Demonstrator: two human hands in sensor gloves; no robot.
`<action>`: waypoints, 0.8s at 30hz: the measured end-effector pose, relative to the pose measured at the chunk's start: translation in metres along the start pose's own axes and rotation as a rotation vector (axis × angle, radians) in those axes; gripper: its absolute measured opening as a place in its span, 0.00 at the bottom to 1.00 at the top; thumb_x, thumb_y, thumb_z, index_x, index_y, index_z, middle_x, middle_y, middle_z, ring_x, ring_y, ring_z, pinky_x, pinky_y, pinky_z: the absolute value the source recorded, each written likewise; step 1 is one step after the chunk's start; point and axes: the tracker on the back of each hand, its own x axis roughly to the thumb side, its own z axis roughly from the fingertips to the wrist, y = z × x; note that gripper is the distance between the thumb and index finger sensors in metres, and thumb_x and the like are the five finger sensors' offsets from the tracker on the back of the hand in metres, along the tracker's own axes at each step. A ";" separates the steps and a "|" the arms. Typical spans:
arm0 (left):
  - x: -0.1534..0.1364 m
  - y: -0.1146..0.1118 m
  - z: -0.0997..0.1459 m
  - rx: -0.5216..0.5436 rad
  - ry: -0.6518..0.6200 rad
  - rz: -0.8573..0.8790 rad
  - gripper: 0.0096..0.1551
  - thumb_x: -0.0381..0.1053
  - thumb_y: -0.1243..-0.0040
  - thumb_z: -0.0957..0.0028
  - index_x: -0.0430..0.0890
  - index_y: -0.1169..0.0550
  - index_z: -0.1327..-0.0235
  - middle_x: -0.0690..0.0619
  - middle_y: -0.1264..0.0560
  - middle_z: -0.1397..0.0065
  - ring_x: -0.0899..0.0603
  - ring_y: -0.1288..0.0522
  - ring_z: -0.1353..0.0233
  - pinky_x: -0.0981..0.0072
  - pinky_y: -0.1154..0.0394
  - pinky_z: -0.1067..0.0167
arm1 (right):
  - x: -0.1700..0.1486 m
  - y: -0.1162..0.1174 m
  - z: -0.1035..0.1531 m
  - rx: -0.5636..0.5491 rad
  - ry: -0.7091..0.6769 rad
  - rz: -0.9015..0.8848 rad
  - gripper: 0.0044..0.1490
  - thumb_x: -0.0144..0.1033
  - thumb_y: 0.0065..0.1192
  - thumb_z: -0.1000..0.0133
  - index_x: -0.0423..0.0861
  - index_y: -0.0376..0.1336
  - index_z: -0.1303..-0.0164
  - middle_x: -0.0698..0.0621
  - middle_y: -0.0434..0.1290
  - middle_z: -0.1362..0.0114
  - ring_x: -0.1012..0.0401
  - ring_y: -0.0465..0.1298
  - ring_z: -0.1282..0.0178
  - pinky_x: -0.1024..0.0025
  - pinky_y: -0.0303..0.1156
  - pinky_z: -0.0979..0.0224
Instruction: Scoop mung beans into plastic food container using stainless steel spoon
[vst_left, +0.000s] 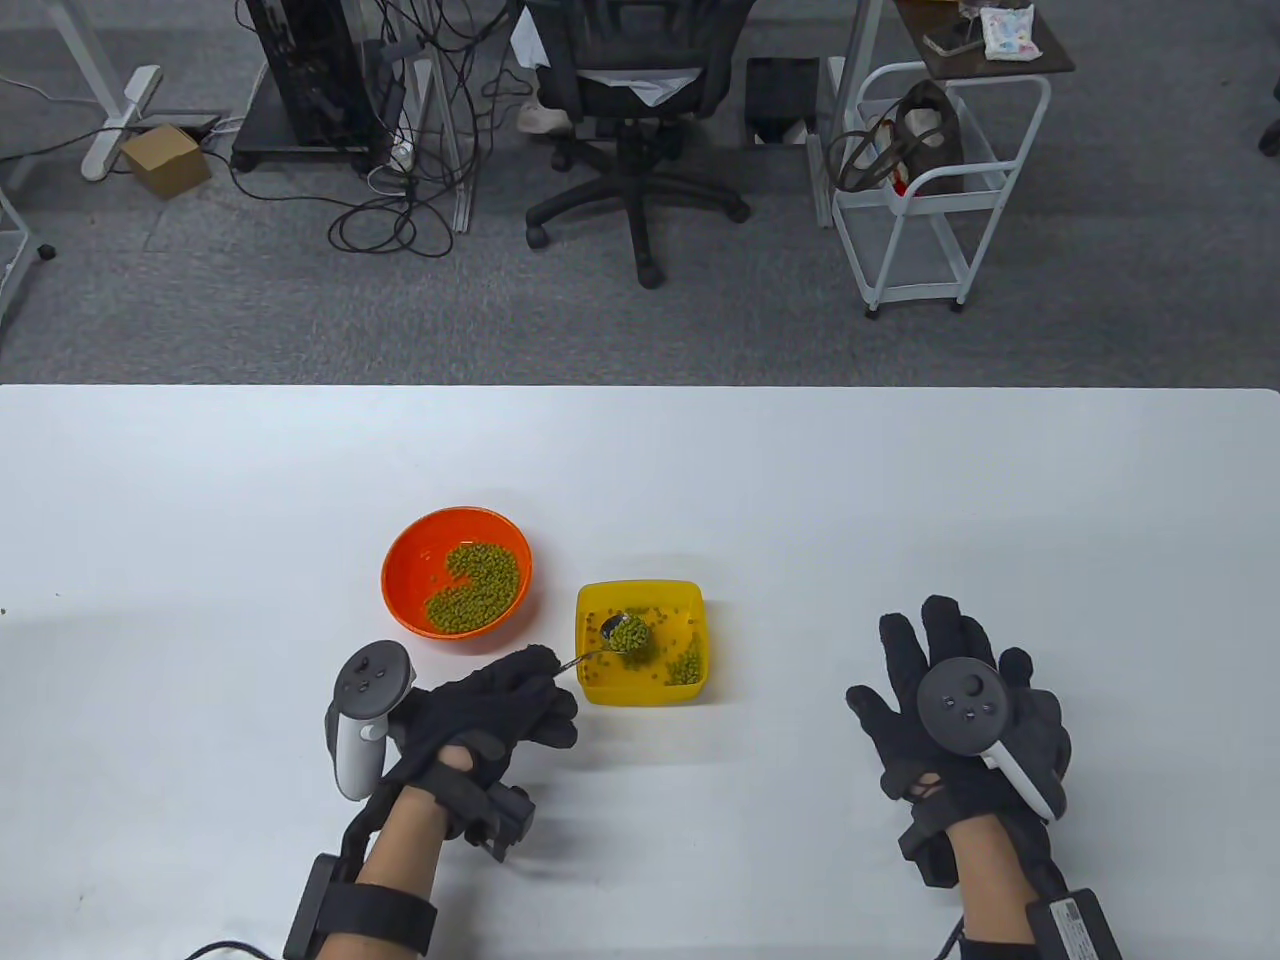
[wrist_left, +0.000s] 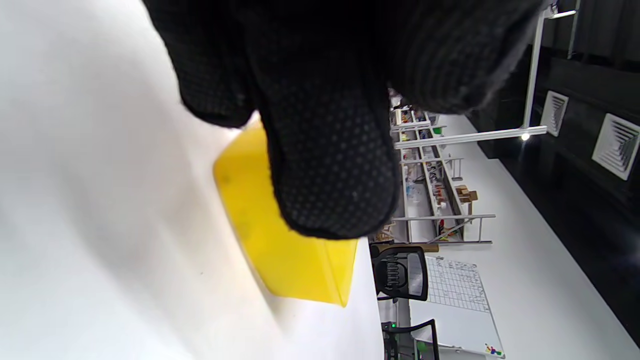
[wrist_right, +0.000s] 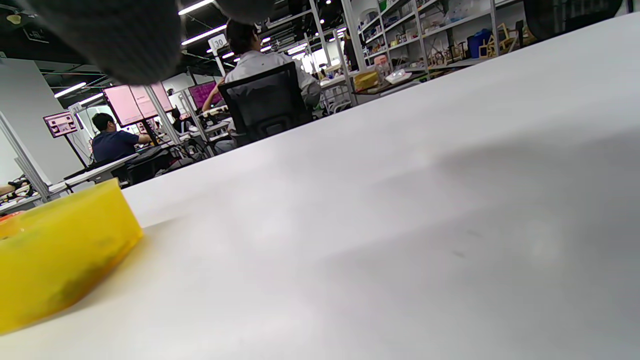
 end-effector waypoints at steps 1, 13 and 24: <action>0.000 0.000 0.000 0.011 -0.006 0.006 0.32 0.54 0.30 0.55 0.44 0.24 0.38 0.51 0.10 0.50 0.57 0.04 0.58 0.60 0.15 0.42 | 0.000 0.000 0.000 0.000 0.000 -0.001 0.50 0.62 0.60 0.45 0.59 0.42 0.19 0.55 0.25 0.16 0.50 0.32 0.14 0.36 0.21 0.24; -0.002 0.000 0.001 0.071 -0.020 0.067 0.33 0.59 0.34 0.57 0.44 0.22 0.40 0.51 0.08 0.53 0.56 0.03 0.60 0.60 0.14 0.43 | 0.000 0.000 0.000 0.000 0.000 -0.001 0.50 0.62 0.60 0.45 0.59 0.42 0.19 0.56 0.25 0.16 0.50 0.32 0.14 0.36 0.21 0.24; -0.002 0.008 0.004 0.100 -0.032 0.149 0.33 0.61 0.37 0.57 0.45 0.21 0.42 0.51 0.08 0.54 0.55 0.03 0.62 0.60 0.14 0.44 | 0.000 0.001 0.000 0.002 0.000 0.000 0.50 0.62 0.60 0.45 0.59 0.42 0.19 0.55 0.25 0.16 0.50 0.32 0.14 0.36 0.21 0.24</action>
